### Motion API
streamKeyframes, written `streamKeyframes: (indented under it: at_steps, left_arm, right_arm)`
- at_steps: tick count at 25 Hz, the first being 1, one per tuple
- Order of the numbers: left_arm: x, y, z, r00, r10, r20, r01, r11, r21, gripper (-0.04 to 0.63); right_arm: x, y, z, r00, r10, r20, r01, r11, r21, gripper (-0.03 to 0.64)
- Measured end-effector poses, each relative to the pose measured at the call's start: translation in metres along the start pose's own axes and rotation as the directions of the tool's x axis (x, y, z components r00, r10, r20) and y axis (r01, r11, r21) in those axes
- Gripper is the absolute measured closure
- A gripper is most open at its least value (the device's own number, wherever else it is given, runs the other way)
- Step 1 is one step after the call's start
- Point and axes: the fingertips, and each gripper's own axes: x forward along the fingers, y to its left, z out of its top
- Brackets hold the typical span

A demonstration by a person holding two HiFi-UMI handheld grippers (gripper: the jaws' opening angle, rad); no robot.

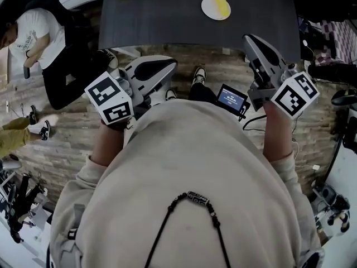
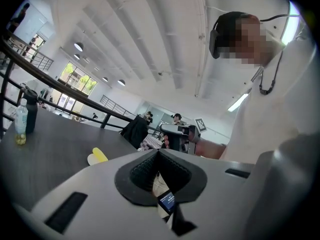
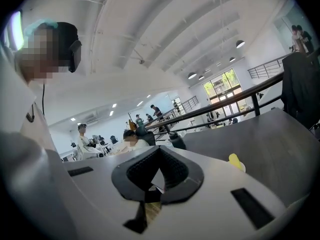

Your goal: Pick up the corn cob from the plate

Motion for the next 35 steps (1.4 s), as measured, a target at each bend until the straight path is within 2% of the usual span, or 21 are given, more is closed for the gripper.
streamKeyframes:
  at_steps: [6,11,17,21,28,35]
  left_arm:
    - [0.036,0.012,0.022,0.999,0.003,0.040,-0.002,0.999,-0.036,0.595]
    - [0.088,0.022,0.041,1.000,0.005,0.006,-0.005,1.000,0.016,0.595]
    - [0.115,0.031,0.050,0.999,0.052,-0.013,-0.052,0.999,-0.006,0.595]
    - [0.145,0.044,0.053,0.995,0.094,-0.043,-0.095,0.995,-0.028,0.595]
    - [0.147,0.059,0.051,0.981,0.158,-0.108,-0.161,0.987,-0.016,0.595]
    - [0.168,0.066,0.063,0.981,0.151,-0.126,-0.153,0.988,-0.011,0.595]
  right_arm:
    - [0.008,-0.032,0.019,0.999,0.031,-0.023,-0.031,1.000,-0.002,0.601]
    - [0.006,-0.078,0.041,0.999,0.035,-0.014,-0.035,0.999,0.017,0.601]
    - [0.008,-0.115,0.049,0.999,0.053,-0.009,-0.053,0.996,0.070,0.601]
    - [0.013,-0.157,0.058,0.997,0.083,0.000,-0.082,0.988,0.131,0.601]
    - [0.034,-0.177,0.045,0.990,0.143,-0.006,-0.138,0.970,0.202,0.601]
    - [0.028,-0.204,0.053,0.991,0.132,0.035,-0.137,0.957,0.257,0.601]
